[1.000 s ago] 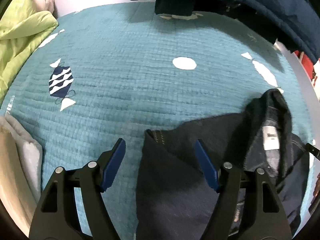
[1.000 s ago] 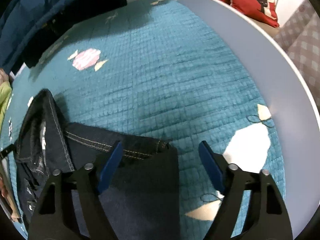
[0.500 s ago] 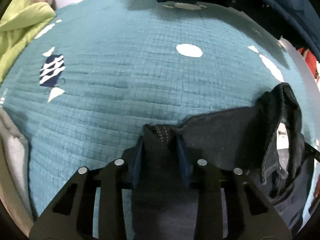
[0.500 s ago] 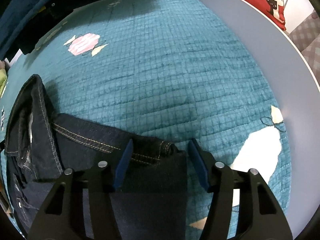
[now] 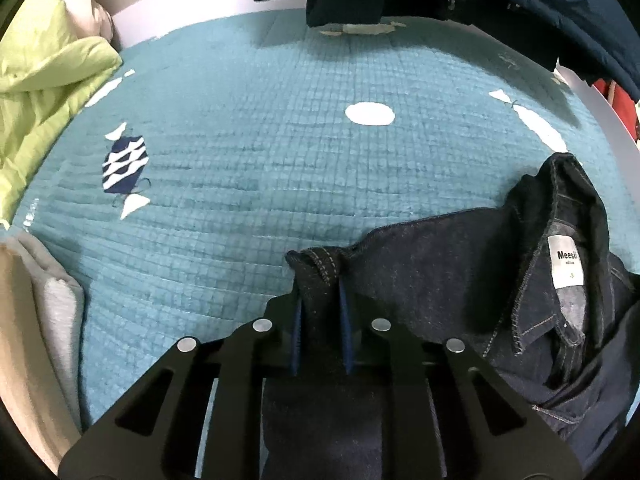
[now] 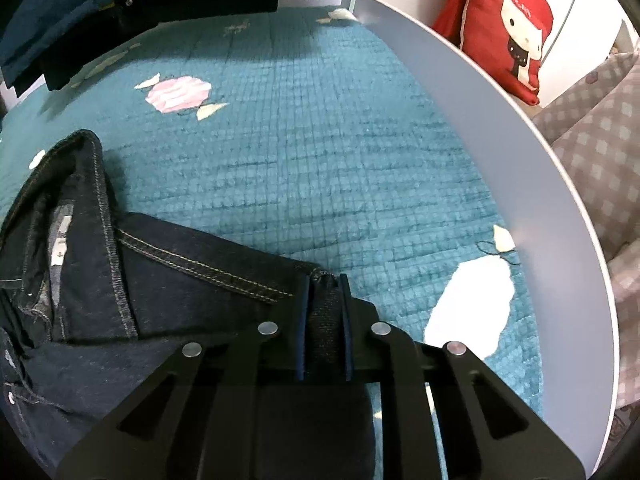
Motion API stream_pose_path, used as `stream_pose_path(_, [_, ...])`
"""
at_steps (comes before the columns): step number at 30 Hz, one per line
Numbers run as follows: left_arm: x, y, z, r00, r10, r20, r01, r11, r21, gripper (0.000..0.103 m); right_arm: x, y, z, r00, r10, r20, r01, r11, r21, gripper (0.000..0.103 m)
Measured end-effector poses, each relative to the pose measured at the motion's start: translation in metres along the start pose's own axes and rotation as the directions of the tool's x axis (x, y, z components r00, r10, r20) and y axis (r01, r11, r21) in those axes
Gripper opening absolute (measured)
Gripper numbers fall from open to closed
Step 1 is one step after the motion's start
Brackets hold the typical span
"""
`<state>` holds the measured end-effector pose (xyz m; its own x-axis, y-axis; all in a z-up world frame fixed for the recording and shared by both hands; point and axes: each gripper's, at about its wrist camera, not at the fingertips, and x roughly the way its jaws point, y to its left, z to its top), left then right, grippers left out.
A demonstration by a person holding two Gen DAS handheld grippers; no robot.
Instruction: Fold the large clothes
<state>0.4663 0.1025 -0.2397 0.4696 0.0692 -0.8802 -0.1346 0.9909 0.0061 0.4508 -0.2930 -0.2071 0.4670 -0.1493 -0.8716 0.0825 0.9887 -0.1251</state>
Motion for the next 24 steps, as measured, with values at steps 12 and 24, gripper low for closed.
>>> stream_pose_path(12, [-0.048, -0.005, 0.001, 0.999, -0.004, 0.04, 0.003, 1.0, 0.005, 0.012, -0.054, -0.003, -0.001, 0.998, 0.041, 0.048, -0.041, 0.999, 0.004, 0.011])
stream_pose_path(24, [-0.138, -0.004, -0.011, 0.996, -0.029, 0.079, 0.023, 0.998, 0.065, 0.011, -0.143, -0.008, -0.024, 0.993, 0.079, 0.086, -0.078, 0.997, -0.011, 0.01])
